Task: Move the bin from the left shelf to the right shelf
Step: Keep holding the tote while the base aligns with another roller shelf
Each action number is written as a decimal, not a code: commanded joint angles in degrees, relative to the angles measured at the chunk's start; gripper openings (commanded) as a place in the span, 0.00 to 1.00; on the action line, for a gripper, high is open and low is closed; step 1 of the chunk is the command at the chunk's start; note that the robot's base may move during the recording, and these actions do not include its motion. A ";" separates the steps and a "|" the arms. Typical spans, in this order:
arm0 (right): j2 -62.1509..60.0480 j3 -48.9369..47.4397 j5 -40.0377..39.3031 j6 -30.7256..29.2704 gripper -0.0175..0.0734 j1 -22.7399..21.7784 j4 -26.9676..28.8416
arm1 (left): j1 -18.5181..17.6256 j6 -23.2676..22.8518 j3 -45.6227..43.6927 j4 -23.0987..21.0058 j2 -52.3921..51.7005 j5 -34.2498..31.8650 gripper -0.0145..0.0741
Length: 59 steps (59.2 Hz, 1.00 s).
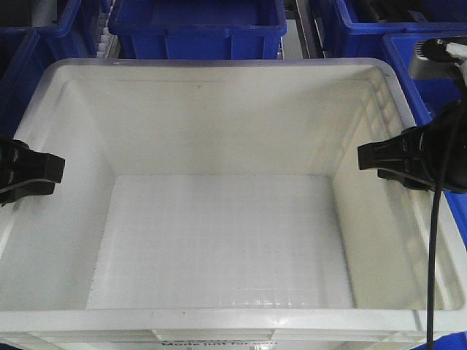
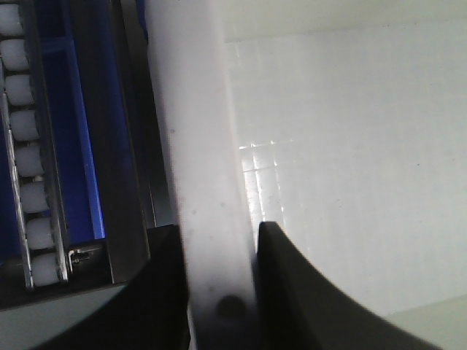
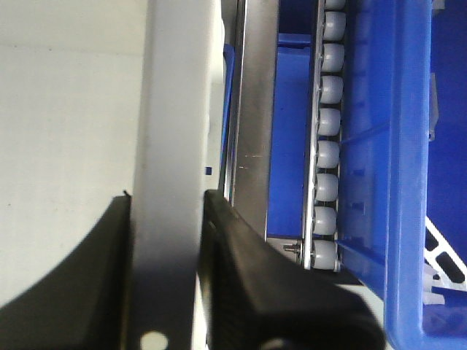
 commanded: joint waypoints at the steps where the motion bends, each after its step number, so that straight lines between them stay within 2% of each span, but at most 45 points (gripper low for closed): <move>1: -1.87 -2.22 -6.13 -1.43 0.21 -0.39 -3.16 | -0.07 1.85 -2.00 1.08 -1.84 -4.57 0.16; 59: -1.87 -2.22 -6.20 -1.43 0.21 -0.39 -3.16 | -0.07 1.85 -2.00 1.08 -1.84 -4.57 0.16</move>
